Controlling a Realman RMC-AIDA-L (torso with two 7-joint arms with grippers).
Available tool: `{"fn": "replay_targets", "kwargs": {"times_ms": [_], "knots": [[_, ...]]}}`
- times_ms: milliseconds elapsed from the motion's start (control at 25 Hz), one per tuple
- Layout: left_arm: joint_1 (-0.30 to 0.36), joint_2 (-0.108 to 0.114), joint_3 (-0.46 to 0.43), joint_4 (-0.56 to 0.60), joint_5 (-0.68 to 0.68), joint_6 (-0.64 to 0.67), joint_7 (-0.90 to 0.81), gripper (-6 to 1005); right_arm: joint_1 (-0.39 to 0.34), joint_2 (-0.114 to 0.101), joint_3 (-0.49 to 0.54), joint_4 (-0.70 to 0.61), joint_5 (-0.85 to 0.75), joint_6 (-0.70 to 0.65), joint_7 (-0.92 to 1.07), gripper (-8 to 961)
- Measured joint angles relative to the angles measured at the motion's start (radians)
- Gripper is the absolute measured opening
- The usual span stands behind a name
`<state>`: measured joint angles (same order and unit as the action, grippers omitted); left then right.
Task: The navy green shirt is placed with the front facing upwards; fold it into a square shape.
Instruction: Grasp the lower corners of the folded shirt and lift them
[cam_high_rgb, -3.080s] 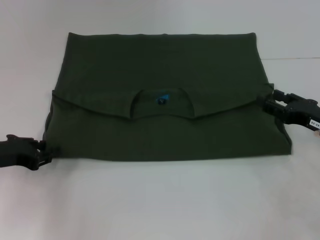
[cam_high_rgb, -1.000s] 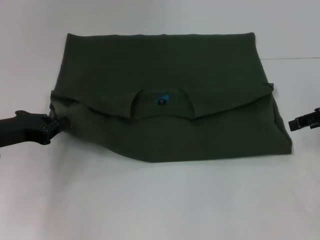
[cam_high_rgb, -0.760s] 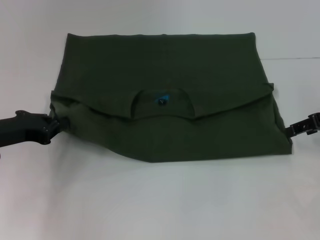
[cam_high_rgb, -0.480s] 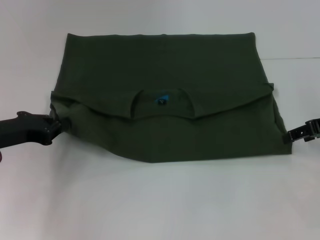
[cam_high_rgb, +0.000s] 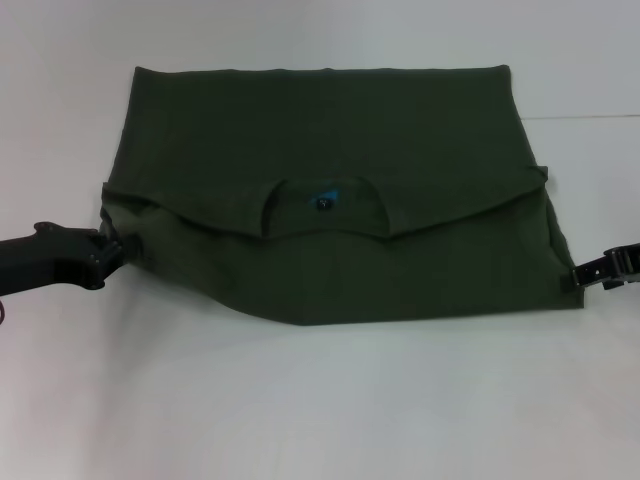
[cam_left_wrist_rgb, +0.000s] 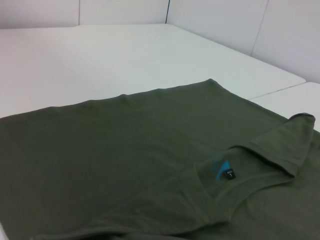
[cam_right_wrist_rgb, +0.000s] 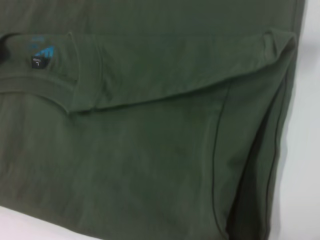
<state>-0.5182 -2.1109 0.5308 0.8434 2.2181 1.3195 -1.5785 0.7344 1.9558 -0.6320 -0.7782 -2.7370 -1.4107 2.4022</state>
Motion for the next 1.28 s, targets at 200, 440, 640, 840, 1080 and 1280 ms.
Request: {"fn": "replay_targets", "kwargs": {"times_ms": [200,440,640,840,1080,1280], "knots": [[-0.002,0.0,0.0,-0.001,0.0,-0.002,0.0,52,0.001,0.0,-0.001,0.014,0.0,0.01,0.002,725],[-0.002,0.002,0.0,-0.001,0.0,-0.006,0.0,54,0.001,0.0,-0.002,0.025,0.0,0.017,0.006,619],[-0.002,0.002,0.002,-0.001,0.0,-0.006,0.001,55,0.004,0.0,-0.002,0.04,-0.003,0.018,0.006,418],[-0.002,0.002,0.003,-0.001,0.0,-0.006,0.005,56,0.0,0.0,-0.001,0.036,-0.001,0.019,0.004,85],[-0.002,0.002,0.006,-0.001,0.0,-0.006,0.007,57,-0.004,0.0,-0.001,0.033,0.002,0.031,-0.001,57],[-0.002,0.002,0.006,-0.001,0.002,-0.006,0.008,58,-0.009,-0.003,0.002,0.027,0.002,0.031,-0.009,33]]}}
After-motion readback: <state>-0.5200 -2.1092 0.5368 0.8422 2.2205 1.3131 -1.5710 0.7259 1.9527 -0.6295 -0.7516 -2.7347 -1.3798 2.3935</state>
